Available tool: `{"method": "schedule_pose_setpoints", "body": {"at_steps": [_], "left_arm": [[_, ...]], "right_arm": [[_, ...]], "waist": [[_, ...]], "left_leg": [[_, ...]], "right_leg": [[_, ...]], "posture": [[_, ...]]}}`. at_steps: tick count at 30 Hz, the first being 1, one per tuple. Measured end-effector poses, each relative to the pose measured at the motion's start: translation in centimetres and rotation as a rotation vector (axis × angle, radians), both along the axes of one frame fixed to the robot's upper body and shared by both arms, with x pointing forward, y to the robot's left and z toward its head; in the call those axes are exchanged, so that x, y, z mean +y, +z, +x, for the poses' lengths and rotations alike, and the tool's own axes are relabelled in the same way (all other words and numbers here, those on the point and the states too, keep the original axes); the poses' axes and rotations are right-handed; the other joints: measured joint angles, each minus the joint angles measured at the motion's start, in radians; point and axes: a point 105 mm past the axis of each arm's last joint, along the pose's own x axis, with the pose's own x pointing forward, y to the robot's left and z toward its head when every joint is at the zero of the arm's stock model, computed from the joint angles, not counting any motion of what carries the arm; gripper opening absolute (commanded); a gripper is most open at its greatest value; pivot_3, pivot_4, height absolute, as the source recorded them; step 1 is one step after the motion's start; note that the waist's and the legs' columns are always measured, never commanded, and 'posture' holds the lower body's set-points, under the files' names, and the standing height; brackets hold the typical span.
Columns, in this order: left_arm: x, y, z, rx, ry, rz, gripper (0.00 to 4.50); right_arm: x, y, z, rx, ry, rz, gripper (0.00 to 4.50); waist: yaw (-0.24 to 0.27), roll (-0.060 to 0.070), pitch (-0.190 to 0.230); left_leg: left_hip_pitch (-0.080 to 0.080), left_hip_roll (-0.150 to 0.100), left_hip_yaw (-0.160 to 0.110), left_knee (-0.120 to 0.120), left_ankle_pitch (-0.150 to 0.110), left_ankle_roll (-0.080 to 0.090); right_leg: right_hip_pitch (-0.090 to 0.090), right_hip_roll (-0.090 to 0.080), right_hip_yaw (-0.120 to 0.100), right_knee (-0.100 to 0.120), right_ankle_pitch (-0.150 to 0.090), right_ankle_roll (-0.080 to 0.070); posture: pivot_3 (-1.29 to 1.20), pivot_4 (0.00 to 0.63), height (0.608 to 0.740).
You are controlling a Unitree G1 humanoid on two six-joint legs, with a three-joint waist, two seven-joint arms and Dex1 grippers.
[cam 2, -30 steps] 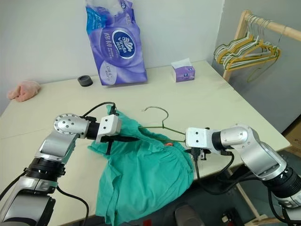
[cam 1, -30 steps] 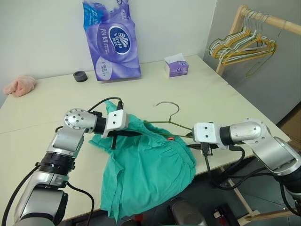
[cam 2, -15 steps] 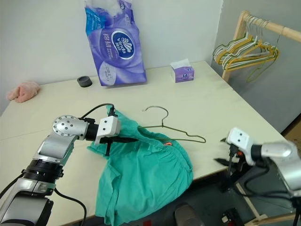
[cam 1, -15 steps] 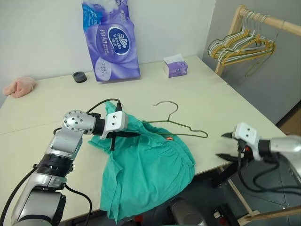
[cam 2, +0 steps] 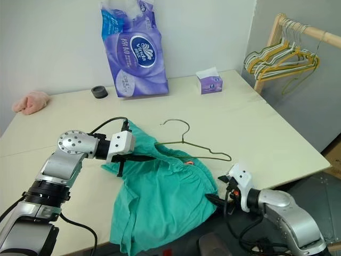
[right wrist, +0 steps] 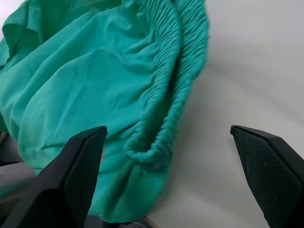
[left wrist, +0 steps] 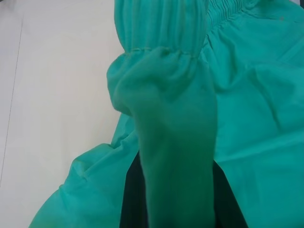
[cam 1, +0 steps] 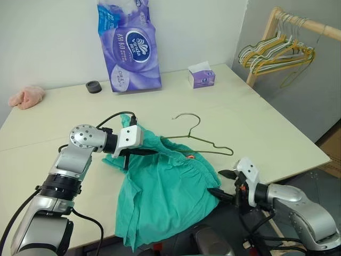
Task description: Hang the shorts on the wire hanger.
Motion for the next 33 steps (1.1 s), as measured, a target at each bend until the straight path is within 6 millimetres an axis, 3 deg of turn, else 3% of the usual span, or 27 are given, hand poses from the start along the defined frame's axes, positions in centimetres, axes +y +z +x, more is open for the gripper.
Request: {"method": "schedule_pose_setpoints", "body": {"at_steps": [3,12,17,24,28,33], "left_arm": [[-0.2,0.2,-0.1,-0.004,-0.006,-0.005,0.0],[0.3,0.2,-0.1,-0.005,0.048,-0.031,0.0],[0.7,0.9,-0.4,0.005,0.098,-0.089,0.0],[0.5,2.2,-2.9,0.095,0.042,-0.111,0.0],[1.3,2.5,-3.6,0.095,0.022,-0.055,0.0],[2.2,2.3,-3.2,0.057,0.042,-0.014,0.0]], "right_arm": [[0.5,-0.7,-0.1,0.029,-0.015,0.005,3.18],[-0.7,-0.9,1.8,-0.032,-0.096,-0.047,0.08],[-2.2,0.2,3.0,-0.108,-0.082,-0.062,0.03],[-5.4,2.6,5.4,-0.161,-0.016,-0.107,0.03],[-5.7,3.5,5.8,-0.164,0.04,-0.106,0.03],[-5.5,3.6,5.6,-0.154,0.079,-0.098,0.03]], "waist": [[0.0,0.0,0.0],[-0.001,0.0,0.0],[0.0,0.0,0.0],[-0.001,0.0,-0.001],[-0.002,0.0,-0.001],[0.004,0.0,-0.001]], "left_leg": [[0.0,0.0,0.0,0.0,0.0,0.0],[0.0,0.0,0.0,0.0,0.0,0.0],[0.0,0.0,0.0,0.0,0.0,0.0],[0.0,0.0,0.0,0.0,0.0,0.0],[0.001,0.0,0.001,-0.001,0.0,0.0],[0.0,0.0,0.001,0.0,0.0,0.0]], "right_leg": [[0.0,0.0,0.0,0.0,0.0,0.0],[0.0,0.0,0.0,0.0,0.0,0.0],[0.0,0.0,0.0,0.0,0.0,0.0],[0.0,0.0,0.0,0.0,0.0,0.0],[0.0,0.0,0.0,0.0,0.0,0.0],[0.001,0.0,0.001,0.0,0.0,0.0]], "posture": [[-0.38,0.059,0.74],[-0.38,0.05,0.74],[-0.38,0.047,0.74],[-0.37,0.042,0.74],[-0.36,0.042,0.74],[-0.36,0.044,0.74]]}}
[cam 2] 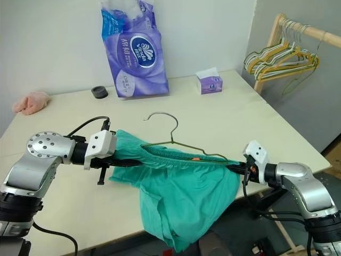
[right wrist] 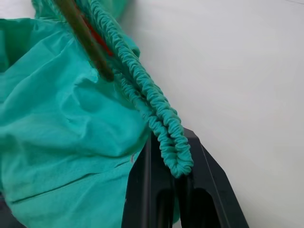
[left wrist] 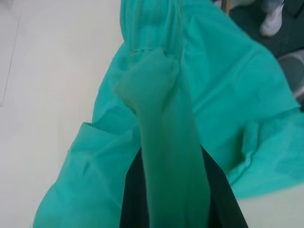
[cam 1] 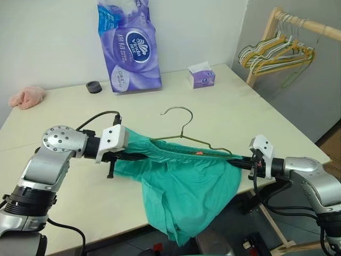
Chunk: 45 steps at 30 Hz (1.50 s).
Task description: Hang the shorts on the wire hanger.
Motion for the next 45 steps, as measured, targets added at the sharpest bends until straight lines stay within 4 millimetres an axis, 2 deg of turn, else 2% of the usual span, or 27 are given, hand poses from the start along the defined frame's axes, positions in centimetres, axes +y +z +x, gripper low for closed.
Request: {"method": "schedule_pose_setpoints", "body": {"at_steps": [6,14,18,20,23,29,33,38,41,45], "left_arm": [[0.5,-0.6,0.5,-0.015,0.019,0.025,0.0],[0.5,-1.0,0.6,-0.025,0.003,0.058,0.0],[1.0,-2.4,0.9,-0.027,0.011,0.134,0.0],[1.1,-2.5,1.2,-0.042,0.03,0.141,0.0],[1.0,-2.4,1.7,-0.072,0.051,0.146,0.0],[-0.9,-3.5,2.5,-0.086,0.072,0.107,0.0],[-1.2,-3.7,2.3,-0.096,0.075,0.111,0.0],[-1.2,-4.1,2.3,-0.092,0.085,0.118,0.0],[-1.2,-4.5,2.1,-0.08,0.084,0.123,0.0],[-1.4,-4.8,1.9,-0.072,0.082,0.116,0.0]], "right_arm": [[0.8,0.2,-0.9,-0.004,0.039,0.015,0.03],[0.9,1.1,-1.3,-0.027,0.082,-0.031,0.03],[1.1,4.4,-0.1,-0.14,0.175,-0.148,0.03],[1.4,4.8,0.0,-0.153,0.209,-0.174,0.03],[2.4,4.8,0.2,-0.164,0.258,-0.219,0.03],[7.0,5.3,0.8,-0.218,0.343,-0.227,0.03],[8.1,6.0,1.0,-0.236,0.363,-0.223,0.03],[7.5,6.0,1.0,-0.26,0.374,-0.272,1.28],[6.6,5.9,1.0,-0.269,0.375,-0.317,2.33],[4.3,4.4,0.3,-0.204,0.366,-0.403,3.72]], "waist": [[0.002,0.0,0.0],[0.0,0.0,0.0],[-0.007,0.001,0.0],[-0.006,0.001,0.0],[-0.006,0.001,0.0],[-0.008,0.001,0.0],[-0.006,0.001,0.0],[-0.007,0.001,0.0],[-0.007,0.001,0.0],[-0.005,0.001,0.0]], "left_leg": [[0.0,0.0,0.0,0.0,0.0,0.0],[0.0,0.0,0.0,0.0,0.0,0.0],[0.0,0.001,0.0,-0.001,0.0,0.0],[0.0,0.001,-0.001,-0.001,0.0,0.0],[0.0,0.0,0.0,-0.001,0.0,0.0],[-0.001,0.0,-0.001,0.0,0.0,0.0],[-0.002,0.0,-0.001,0.0,0.0,0.0],[-0.001,0.0,-0.001,0.0,0.0,0.0],[-0.001,0.0,-0.001,0.0,0.0,0.0],[-0.002,0.0,-0.001,0.0,0.0,0.0]], "right_leg": [[0.0,0.0,0.0,0.0,0.0,0.0],[0.0,0.0,0.0,0.0,0.0,0.0],[-0.001,0.0,-0.001,0.0,0.0,0.0],[-0.001,0.0,-0.001,0.0,0.0,0.0],[-0.001,0.0,0.0,0.0,0.0,0.0],[-0.003,0.0,0.0,0.0,0.0,0.0],[-0.003,-0.001,0.0,0.0,0.0,0.0],[-0.003,-0.001,0.0,0.0,0.0,0.0],[-0.003,-0.001,0.0,0.0,0.0,0.0],[-0.002,-0.001,0.0,0.0,0.0,0.0]], "posture": [[-0.37,0.047,0.74],[-0.39,0.051,0.74],[-0.39,0.052,0.74],[-0.39,0.052,0.74],[-0.39,0.05,0.74],[-0.39,0.05,0.74],[-0.39,0.05,0.74],[-0.38,0.05,0.74],[-0.38,0.05,0.74],[-0.39,0.048,0.74]]}}
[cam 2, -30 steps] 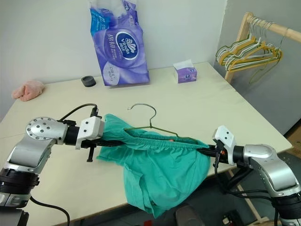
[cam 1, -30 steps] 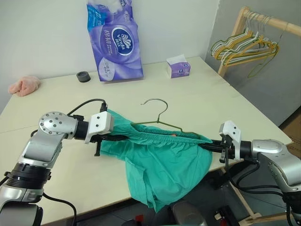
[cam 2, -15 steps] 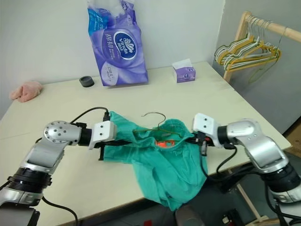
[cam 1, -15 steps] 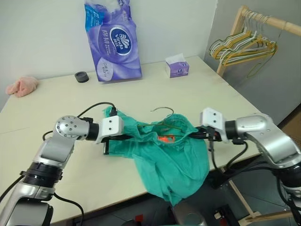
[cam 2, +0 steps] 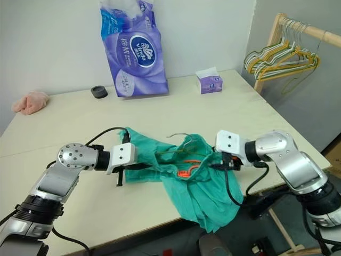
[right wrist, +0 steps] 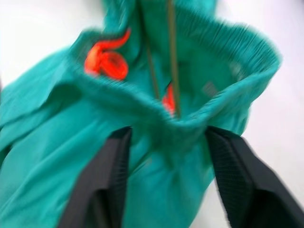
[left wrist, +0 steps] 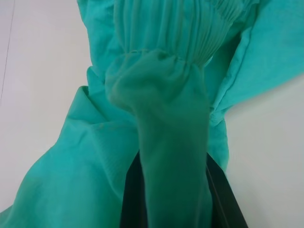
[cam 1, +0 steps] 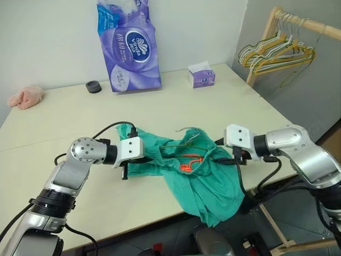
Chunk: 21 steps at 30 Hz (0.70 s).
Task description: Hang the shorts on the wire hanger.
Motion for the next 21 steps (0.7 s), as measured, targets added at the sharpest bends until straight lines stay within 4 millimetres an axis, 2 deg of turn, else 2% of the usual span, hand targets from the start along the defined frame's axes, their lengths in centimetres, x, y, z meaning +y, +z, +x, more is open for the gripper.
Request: {"method": "schedule_pose_setpoints", "body": {"at_steps": [2,7,14,17,20,21], "left_arm": [[-0.1,-0.1,-0.1,0.001,-0.002,-0.001,0.0],[-0.1,-0.1,-0.1,0.003,-0.004,-0.003,0.0],[-0.2,-0.1,-0.1,0.003,-0.007,-0.005,0.0],[-0.3,-0.1,-0.1,0.001,-0.01,-0.009,0.0],[-0.5,-0.1,-0.1,0.003,-0.013,-0.019,0.0],[-0.5,-0.1,-0.1,0.005,-0.011,-0.02,0.0]], "right_arm": [[-0.6,-0.6,0.0,0.017,-0.034,-0.009,4.46],[-1.3,-1.8,0.6,0.02,-0.115,-0.012,4.49],[0.1,-2.8,1.4,0.029,-0.081,-0.003,4.49],[1.4,-3.2,2.3,0.044,-0.043,-0.007,4.49],[2.1,-4.1,3.3,0.07,-0.038,-0.013,3.9],[2.1,-4.5,3.4,0.088,-0.039,-0.015,3.56]], "waist": [[-0.002,0.0,0.0],[-0.003,0.0,0.0],[-0.004,0.0,0.0],[-0.007,0.0,0.0],[-0.007,0.0,-0.001],[-0.006,0.0,-0.001]], "left_leg": [[0.0,0.0,0.0,0.0,0.0,0.0],[0.0,0.0,0.0,0.0,0.0,0.0],[0.0,0.0,0.0,0.0,0.0,0.0],[0.001,0.0,0.0,0.0,0.0,0.0],[0.0,0.0,0.0,0.0,0.0,0.0],[0.0,0.0,0.0,0.0,0.0,0.0]], "right_leg": [[0.0,0.0,0.0,0.0,0.0,0.0],[0.0,0.0,0.0,0.0,0.0,0.0],[0.0,0.0,0.0,0.0,0.0,0.0],[0.0,0.0,0.0,0.0,0.0,0.0],[0.0,0.0,0.0,0.0,0.0,0.0],[0.0,0.0,0.0,0.0,0.0,0.0]], "posture": [[-0.39,0.048,0.74],[-0.39,0.048,0.74],[-0.39,0.042,0.74],[-0.39,0.038,0.74],[-0.38,0.034,0.74],[-0.38,0.032,0.74]]}}
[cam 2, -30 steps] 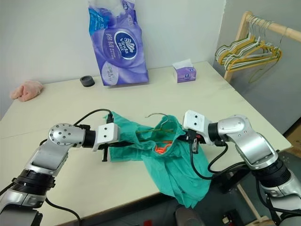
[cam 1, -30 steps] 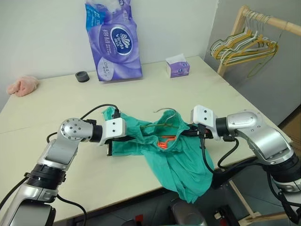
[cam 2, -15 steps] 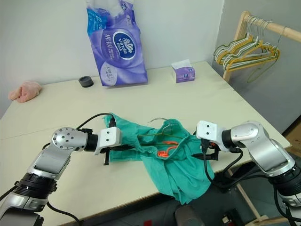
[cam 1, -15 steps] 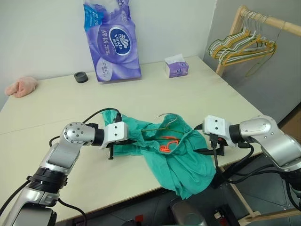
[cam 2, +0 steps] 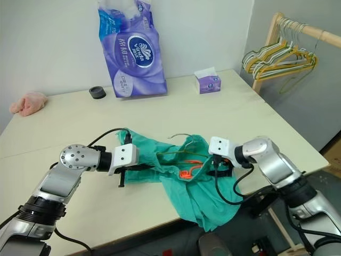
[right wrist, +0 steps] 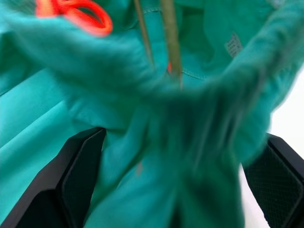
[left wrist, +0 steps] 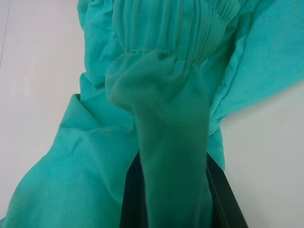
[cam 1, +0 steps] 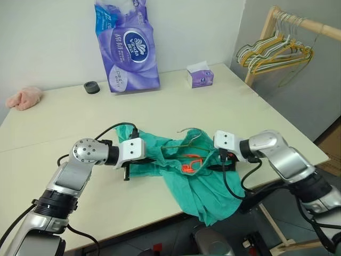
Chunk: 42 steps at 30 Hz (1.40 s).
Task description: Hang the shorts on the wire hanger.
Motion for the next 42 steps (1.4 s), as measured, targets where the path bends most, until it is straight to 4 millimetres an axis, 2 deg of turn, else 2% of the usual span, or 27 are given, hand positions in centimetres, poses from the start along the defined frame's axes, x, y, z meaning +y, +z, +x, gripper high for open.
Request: {"method": "schedule_pose_setpoints", "body": {"at_steps": [10,13,17,21,28,31,35,38,41,42], "left_arm": [[-0.1,-0.1,-0.1,0.01,0.001,-0.015,0.0],[-0.1,0.0,0.1,0.013,0.019,-0.033,0.0],[-0.2,0.4,0.4,0.066,0.079,-0.13,1.07],[-0.2,1.5,1.1,0.093,0.125,-0.228,2.34],[1.9,1.7,1.6,0.19,0.207,-0.317,4.45],[3.5,2.2,2.2,0.157,0.222,-0.278,4.45],[4.2,2.4,2.9,0.101,0.207,-0.23,4.45],[4.3,2.1,3.5,0.043,0.184,-0.173,4.45],[3.6,1.0,3.7,0.006,0.144,-0.13,4.45],[3.4,0.7,3.7,0.008,0.138,-0.129,4.27]], "right_arm": [[0.1,-0.5,-0.3,0.06,0.025,-0.006,0.02],[0.1,-0.3,-0.4,0.063,0.025,-0.005,0.02],[0.1,-0.1,-0.5,0.067,0.023,-0.003,0.0],[0.3,0.3,-0.6,0.063,0.029,0.009,0.0],[-0.2,0.9,-1.0,0.068,0.018,0.029,0.0],[-0.7,0.9,-1.1,0.073,0.004,0.015,0.0],[-0.8,1.2,-1.4,0.075,0.014,0.013,0.0],[-0.8,1.4,-1.8,0.082,0.022,0.017,0.0],[-0.7,1.5,-2.1,0.092,0.026,0.024,0.0],[-0.7,1.5,-2.2,0.093,0.026,0.022,0.0]], "waist": [[-0.001,0.0,-0.001],[0.0,0.001,-0.002],[-0.001,0.001,-0.002],[-0.002,0.001,-0.003],[-0.004,0.001,-0.003],[-0.005,0.001,-0.003],[-0.005,0.001,-0.003],[-0.005,0.001,-0.003],[-0.007,0.001,-0.003],[-0.009,0.001,-0.003]], "left_leg": [[0.0,0.0,0.0,0.0,0.0,0.0],[0.0,0.0,0.0,0.0,0.0,0.0],[0.0,0.0,-0.001,0.0,0.0,0.0],[0.0,0.0,0.0,0.0,0.0,0.0],[0.0,0.0,-0.001,0.0,0.0,0.0],[0.0,0.0,-0.001,0.0,0.0,0.0],[0.0,0.0,-0.001,0.0,0.0,0.0],[0.0,0.0,-0.001,0.0,0.0,0.0],[0.0,0.0,-0.001,0.0,0.0,0.0],[0.0,0.0,-0.001,0.0,0.0,0.0]], "right_leg": [[0.0,0.0,0.0,0.0,0.0,0.0],[0.0,0.0,0.0,0.0,0.0,0.0],[0.0,0.0,-0.001,0.0,0.0,0.0],[0.0,0.0,0.0,0.0,0.0,0.0],[0.0,0.0,-0.001,0.0,0.0,0.0],[0.0,0.0,-0.001,0.0,0.0,0.0],[0.0,-0.001,-0.001,0.0,0.0,0.0],[0.0,-0.001,-0.001,0.0,0.0,0.0],[0.0,-0.001,-0.001,0.0,0.0,0.0],[0.0,-0.001,-0.001,0.0,0.0,0.0]], "posture": [[-0.38,0.03,0.74],[-0.38,0.031,0.74],[-0.39,0.032,0.74],[-0.39,0.032,0.74],[-0.4,0.035,0.74],[-0.4,0.035,0.74],[-0.41,0.035,0.74],[-0.41,0.036,0.74],[-0.41,0.036,0.74],[-0.41,0.036,0.74]]}}
